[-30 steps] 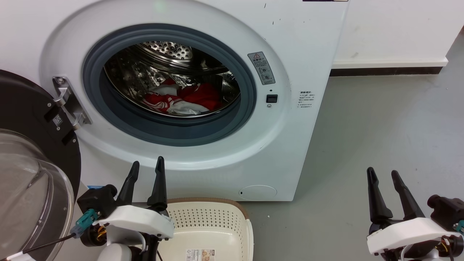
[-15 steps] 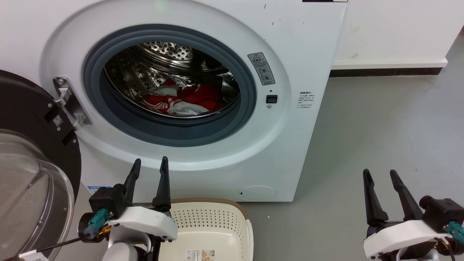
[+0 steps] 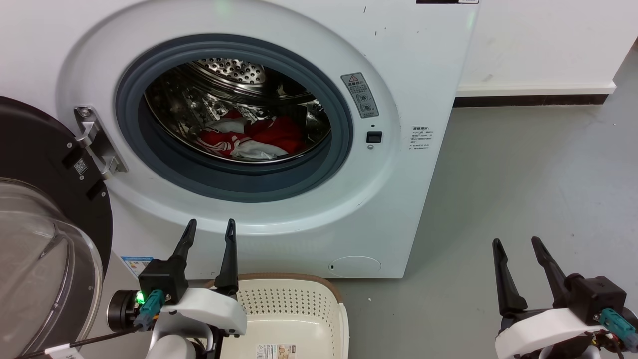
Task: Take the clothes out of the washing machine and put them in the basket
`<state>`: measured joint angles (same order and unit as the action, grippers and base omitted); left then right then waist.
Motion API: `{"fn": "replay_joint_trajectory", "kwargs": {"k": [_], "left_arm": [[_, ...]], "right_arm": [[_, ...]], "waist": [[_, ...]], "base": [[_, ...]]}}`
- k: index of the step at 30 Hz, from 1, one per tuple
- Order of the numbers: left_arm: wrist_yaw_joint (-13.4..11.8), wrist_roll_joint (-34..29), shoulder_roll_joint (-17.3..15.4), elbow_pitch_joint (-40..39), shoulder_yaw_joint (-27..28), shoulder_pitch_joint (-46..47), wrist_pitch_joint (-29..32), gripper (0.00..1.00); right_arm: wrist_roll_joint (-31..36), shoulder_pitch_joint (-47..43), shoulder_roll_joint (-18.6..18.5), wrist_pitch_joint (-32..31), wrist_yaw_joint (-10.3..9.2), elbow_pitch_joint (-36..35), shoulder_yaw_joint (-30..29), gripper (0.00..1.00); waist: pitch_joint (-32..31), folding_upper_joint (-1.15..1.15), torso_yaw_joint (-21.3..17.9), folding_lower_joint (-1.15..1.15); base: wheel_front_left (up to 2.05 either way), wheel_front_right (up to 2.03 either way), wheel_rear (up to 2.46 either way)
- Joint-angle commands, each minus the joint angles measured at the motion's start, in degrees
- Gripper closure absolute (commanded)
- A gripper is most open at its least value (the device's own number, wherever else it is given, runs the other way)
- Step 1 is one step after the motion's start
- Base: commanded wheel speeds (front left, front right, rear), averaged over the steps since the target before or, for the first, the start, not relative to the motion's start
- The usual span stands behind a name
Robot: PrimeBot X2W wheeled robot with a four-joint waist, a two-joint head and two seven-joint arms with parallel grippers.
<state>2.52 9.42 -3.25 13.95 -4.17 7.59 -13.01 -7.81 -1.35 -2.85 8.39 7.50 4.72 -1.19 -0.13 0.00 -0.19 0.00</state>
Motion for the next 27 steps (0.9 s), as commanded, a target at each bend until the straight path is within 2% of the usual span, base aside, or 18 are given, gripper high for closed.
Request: {"fn": "replay_joint_trajectory", "kwargs": {"k": [1, 18, 27], "left_arm": [[-0.1, -1.32, -0.27, 0.1, -0.18, 0.94, -0.54, 0.0], [-1.25, -6.93, 0.05, 0.7, -0.11, 1.03, -2.3, 0.0], [-1.39, -5.79, 0.24, 1.26, 0.39, 0.84, -2.21, 0.0]], "right_arm": [[1.27, -0.38, -0.05, 0.42, -0.02, -0.08, 0.11, 0.0], [7.88, -0.62, -0.04, 2.25, -0.03, 0.35, 0.37, 0.0], [7.06, -0.49, -0.04, 1.94, -0.03, 0.96, 0.2, 0.0]], "waist": [[-0.02, 0.0, 0.03, 0.0], [-0.03, 0.0, 0.51, 0.0], [0.14, 0.0, 0.52, 0.0]], "base": [[0.0, 0.0, 0.0], [0.0, 0.0, 0.0], [0.0, 0.0, 0.0]]}}
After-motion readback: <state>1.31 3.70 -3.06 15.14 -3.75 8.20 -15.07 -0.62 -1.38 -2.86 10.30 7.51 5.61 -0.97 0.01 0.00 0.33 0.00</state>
